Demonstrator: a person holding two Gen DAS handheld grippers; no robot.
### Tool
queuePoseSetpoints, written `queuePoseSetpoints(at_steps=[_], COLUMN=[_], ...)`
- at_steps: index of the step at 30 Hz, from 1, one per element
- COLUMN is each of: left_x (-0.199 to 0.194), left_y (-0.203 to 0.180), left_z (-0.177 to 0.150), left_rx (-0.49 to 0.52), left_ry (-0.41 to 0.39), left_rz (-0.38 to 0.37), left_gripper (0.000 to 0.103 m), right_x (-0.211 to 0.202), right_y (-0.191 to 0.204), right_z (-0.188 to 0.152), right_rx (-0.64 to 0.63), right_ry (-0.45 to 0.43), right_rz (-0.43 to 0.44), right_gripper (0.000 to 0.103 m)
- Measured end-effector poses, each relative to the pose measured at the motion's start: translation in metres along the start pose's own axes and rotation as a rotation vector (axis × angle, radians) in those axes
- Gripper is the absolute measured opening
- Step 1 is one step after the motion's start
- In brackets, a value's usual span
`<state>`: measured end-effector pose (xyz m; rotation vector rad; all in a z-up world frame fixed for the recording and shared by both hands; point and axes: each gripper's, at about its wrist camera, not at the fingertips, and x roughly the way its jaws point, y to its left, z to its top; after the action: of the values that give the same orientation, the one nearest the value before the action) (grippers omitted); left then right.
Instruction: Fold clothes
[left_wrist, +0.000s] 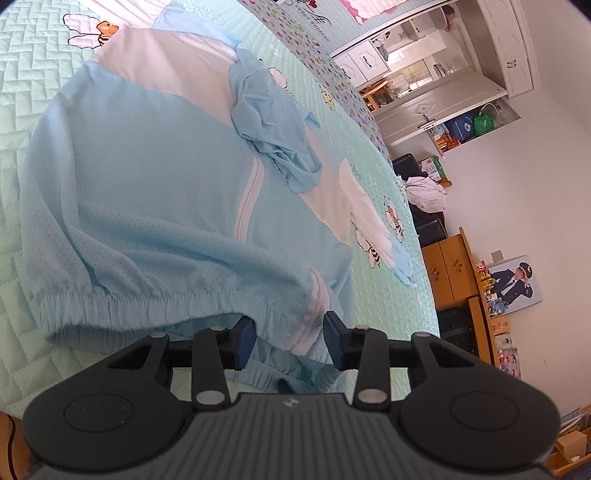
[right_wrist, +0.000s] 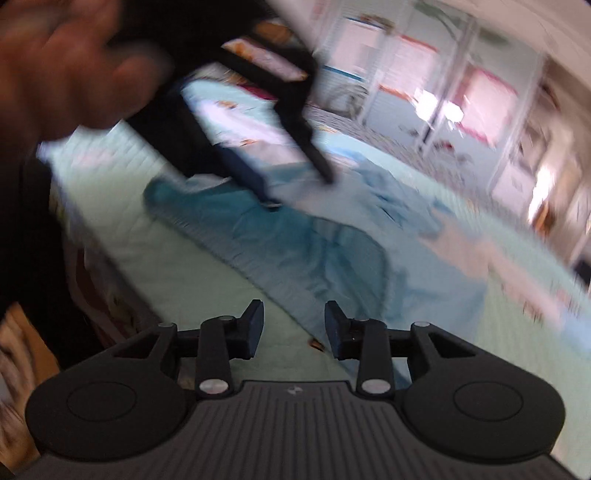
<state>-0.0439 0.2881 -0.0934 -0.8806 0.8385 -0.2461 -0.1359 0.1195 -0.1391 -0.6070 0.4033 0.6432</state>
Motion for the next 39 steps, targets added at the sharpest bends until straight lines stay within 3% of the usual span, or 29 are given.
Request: queuePoseSetpoints(at_steps=[4,8,10,11,12,19,23,27,32,35,39], left_x=[-0.004,-0.006,-0.005,-0.005,-0.005,-0.018,-0.014,-0.024,-0.036,-0.038,-0.037], left_y=[0.001,0.002,0.003,0.004,0.004,0.004,0.015,0.022,0.031,0.043,0.056], left_z=[0.003,0.004,0.004,0.003,0.003,-0.007,-0.021,-0.027,-0.025,-0.027,-0.032], left_rx=[0.002,-0.004,-0.006,-0.007,-0.008,0.012,-0.002,-0.003,0.021,0.034,0.006], left_ry=[-0.007,-0.007,-0.004,-0.002,-0.001,0.016,0.046,0.053,0.032,0.022,0.024], left_rz=[0.002,0.002,0.001,0.001,0.0,-0.04,-0.003,-0.003,0.01,0.069,0.07], left_gripper=[0.041,0.041,0.041,0.041,0.041,0.041,0.041,0.041,0.043,0.043,0.043], right_x=[0.015,0.029,0.032,0.034,0.035,-0.04,-0.027,-0.036,-0.038,-0.033,-0.018], right_y=[0.027,0.041,0.043,0.044,0.045,0.042,0.039,0.038,0.028,0.023,0.024], right_z=[-0.002,-0.007,-0.008,-0.009,-0.009,-0.007,-0.03,-0.03,-0.022,-0.019,-0.021], right_rx=[-0.194,-0.341,-0.361,-0.368,-0.375,-0.306,-0.247,-0.235,-0.149,-0.131,-0.137], right_ry=[-0.024,-0.045,-0.035,-0.028,-0.021,-0.127,-0.024,-0.092,-0.085,-0.076,-0.069], right_rz=[-0.148,-0.232,-0.231,-0.227,-0.224,-0.145,-0.077,-0.111,-0.081,-0.102,-0.125], right_gripper=[0.039,0.041,0.032,0.005,0.001,0.0,0.0,0.001,0.006,0.007,0.011])
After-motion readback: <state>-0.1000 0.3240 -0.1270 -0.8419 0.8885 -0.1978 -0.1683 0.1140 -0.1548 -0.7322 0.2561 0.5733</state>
